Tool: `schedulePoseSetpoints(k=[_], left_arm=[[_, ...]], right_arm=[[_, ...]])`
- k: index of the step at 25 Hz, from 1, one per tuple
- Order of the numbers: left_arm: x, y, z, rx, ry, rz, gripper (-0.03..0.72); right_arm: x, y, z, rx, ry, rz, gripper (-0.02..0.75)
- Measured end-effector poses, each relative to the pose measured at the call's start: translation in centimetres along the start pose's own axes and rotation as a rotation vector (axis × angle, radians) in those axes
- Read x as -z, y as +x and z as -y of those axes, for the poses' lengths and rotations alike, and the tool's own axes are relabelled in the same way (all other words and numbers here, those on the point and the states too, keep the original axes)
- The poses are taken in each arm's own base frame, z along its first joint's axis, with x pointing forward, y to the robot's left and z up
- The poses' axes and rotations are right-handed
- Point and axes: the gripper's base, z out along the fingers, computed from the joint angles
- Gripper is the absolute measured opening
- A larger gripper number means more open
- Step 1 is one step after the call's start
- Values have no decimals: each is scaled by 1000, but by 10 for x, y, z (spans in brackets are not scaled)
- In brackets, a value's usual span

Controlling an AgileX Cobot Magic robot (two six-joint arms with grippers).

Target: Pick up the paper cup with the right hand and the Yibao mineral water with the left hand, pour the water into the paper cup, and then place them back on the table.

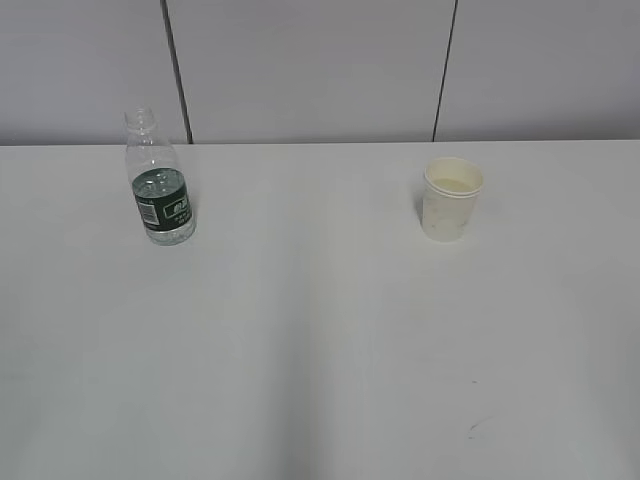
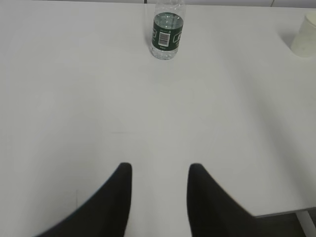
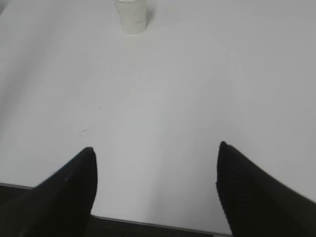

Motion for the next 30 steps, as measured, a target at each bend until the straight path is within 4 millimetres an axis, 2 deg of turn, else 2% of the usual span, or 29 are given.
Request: schedulePoseSetpoints(k=[30], left_arm=[[0,0,0,0,0,0,244]], right_arm=[[0,0,0,1,0,0,585]])
